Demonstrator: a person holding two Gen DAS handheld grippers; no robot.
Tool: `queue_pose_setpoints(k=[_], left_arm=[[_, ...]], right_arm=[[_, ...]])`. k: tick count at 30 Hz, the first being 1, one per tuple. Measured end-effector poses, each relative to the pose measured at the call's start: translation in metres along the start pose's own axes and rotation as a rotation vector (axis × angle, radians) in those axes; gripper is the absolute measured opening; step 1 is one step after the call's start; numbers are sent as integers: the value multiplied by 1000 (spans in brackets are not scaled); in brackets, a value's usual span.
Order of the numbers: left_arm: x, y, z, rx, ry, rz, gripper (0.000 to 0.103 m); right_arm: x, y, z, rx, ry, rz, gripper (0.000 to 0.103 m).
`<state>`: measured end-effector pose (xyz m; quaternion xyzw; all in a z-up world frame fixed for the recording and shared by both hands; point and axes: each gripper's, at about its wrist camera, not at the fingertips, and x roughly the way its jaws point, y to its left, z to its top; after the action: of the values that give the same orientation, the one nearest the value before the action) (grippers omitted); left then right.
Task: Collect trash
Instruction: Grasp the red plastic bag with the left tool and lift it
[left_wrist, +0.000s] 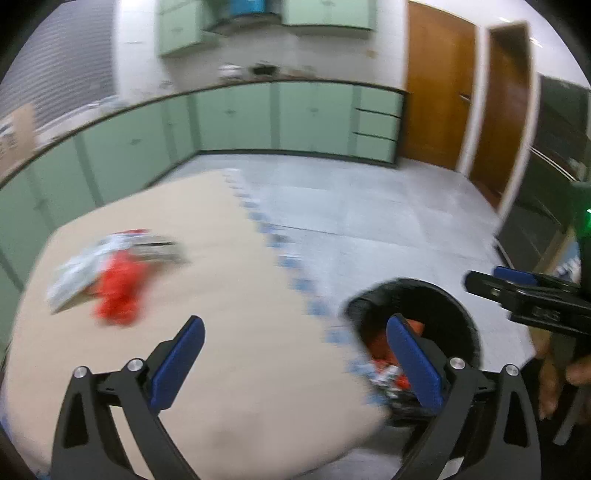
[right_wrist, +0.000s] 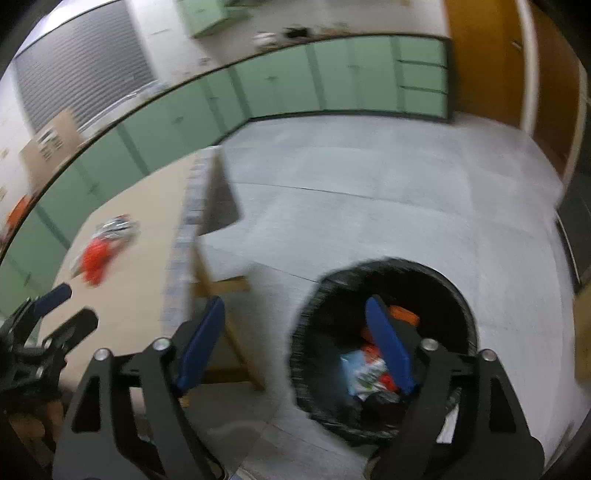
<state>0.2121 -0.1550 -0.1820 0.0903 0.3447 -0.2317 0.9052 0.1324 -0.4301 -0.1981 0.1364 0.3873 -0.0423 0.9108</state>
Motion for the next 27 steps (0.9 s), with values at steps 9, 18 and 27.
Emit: queue_pose_setpoints(k=[9,18,27], left_arm=[[-25,123,-24,-179,-40,183,97],[9,170,-17,-208,-47,183,97],[68,182,-10,-219,15,146,87]], right_arm=[[34,113,40,-171,0,144,84],[95,166,76,-259,20,207,84],[140,176,84,-251,42,252,84]])
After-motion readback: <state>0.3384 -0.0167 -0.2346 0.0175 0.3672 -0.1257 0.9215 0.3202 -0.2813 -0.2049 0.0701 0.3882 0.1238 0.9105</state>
